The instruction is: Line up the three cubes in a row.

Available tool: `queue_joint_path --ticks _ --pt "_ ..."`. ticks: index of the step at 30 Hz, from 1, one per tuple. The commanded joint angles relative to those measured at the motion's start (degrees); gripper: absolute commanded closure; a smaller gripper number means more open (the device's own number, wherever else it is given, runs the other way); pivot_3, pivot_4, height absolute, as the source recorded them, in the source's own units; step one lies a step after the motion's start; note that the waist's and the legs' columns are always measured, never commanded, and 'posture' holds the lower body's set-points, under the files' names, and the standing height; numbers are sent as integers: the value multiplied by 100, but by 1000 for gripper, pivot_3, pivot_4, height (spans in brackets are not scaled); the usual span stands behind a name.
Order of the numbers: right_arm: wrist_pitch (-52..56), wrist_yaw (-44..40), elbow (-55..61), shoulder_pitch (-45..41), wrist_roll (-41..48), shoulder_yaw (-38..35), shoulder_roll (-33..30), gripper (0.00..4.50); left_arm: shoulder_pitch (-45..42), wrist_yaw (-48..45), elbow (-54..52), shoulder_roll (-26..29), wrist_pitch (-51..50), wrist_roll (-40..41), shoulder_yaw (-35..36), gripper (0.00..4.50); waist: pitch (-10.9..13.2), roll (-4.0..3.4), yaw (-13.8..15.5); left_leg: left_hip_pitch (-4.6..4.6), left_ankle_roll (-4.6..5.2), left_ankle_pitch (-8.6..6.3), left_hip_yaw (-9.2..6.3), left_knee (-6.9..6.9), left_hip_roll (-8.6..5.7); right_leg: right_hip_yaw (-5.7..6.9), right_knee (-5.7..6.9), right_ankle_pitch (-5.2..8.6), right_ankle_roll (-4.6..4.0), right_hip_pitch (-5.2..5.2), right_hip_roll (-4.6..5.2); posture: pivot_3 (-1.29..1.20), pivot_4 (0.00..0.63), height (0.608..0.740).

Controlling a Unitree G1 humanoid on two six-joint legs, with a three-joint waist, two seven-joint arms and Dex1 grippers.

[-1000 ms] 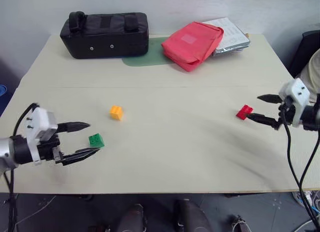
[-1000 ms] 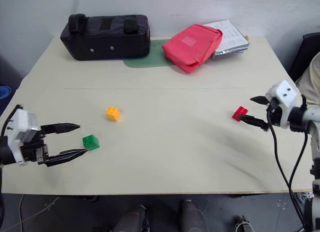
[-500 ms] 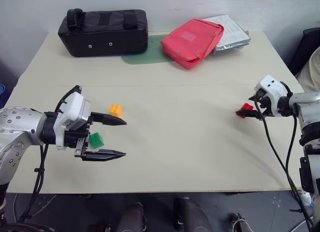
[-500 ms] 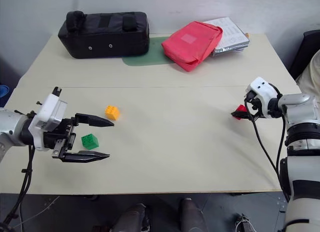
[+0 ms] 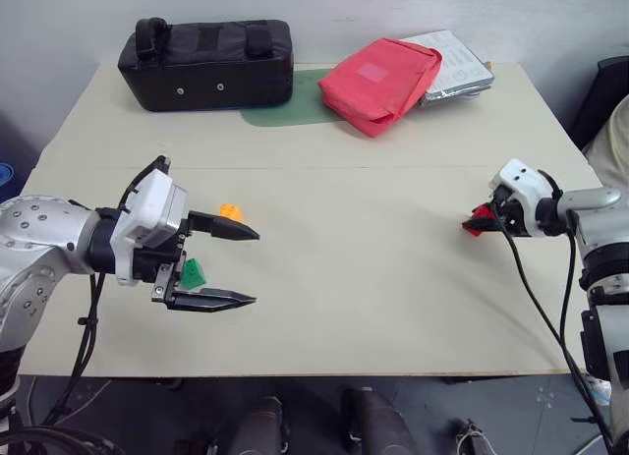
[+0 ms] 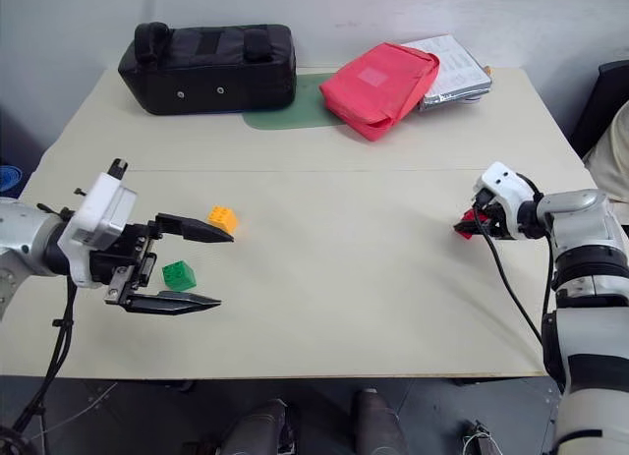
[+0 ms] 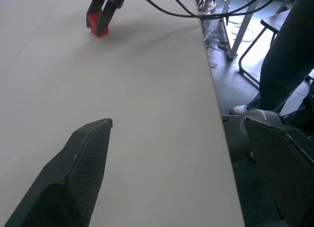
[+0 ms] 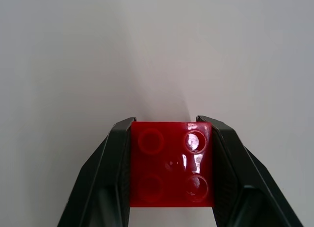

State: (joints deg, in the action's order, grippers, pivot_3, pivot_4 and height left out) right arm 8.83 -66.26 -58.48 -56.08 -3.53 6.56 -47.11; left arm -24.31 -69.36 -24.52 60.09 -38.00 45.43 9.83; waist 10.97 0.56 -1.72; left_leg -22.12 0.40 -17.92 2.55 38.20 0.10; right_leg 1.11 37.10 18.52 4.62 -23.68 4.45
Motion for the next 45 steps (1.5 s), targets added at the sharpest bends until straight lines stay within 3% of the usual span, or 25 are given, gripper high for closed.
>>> queue_joint_path --ticks 1,4,7,10,15,22,39,45 --pt "-23 -586 600 201 227 -142 -216 2994 -198 -119 -123 -7 4 96 -91 0 0 0 10 0 0 0 0 0 0 0 0 0 0 0 0 0 150 740" --pt "731 -1551 2434 819 1019 -312 -304 2994 -300 -296 -110 12 -13 108 -231 0 0 0 16 -2 0 0 -1 0 0 0 1 -1 2 0 -2 0 150 740" --pt "1505 -1931 4531 1685 1643 -345 -524 2994 -262 -433 -147 -26 -14 75 -406 0 0 0 22 -4 0 0 -5 1 2 2 5 -1 3 -1 -4 0 150 740" --pt "2102 -1899 6408 2533 2113 -324 -708 2994 -81 -712 -241 -23 354 -246 -664 0 0 0 26 -2 0 0 -11 4 3 6 8 -1 3 2 -3 0 150 740" --pt "1987 -1368 8181 3676 1824 2 -874 2994 -337 -840 -134 -210 587 -475 -991 0 -1 2 95 -1 2 -1 -19 9 -1 8 -7 -2 3 9 -1 0 150 740" --pt "1655 -704 8004 3902 1335 261 -746 2994 -359 -939 -99 -301 713 -613 -1099 0 -1 2 152 0 9 -2 -18 19 -10 2 -14 -4 7 10 3 0 150 740" --pt "1279 -364 8038 4101 1172 482 -706 2994 -456 -946 -21 -453 760 -774 -1142 0 -1 3 156 -1 16 -4 -18 26 -9 4 -10 -4 7 12 2 0 150 740" --pt "1478 -531 8374 4302 1468 299 -856 948 -396 -881 46 -488 688 -766 -1094 0 -1 3 161 -3 17 -4 -19 27 -9 5 -6 -4 8 12 2 0 150 740"
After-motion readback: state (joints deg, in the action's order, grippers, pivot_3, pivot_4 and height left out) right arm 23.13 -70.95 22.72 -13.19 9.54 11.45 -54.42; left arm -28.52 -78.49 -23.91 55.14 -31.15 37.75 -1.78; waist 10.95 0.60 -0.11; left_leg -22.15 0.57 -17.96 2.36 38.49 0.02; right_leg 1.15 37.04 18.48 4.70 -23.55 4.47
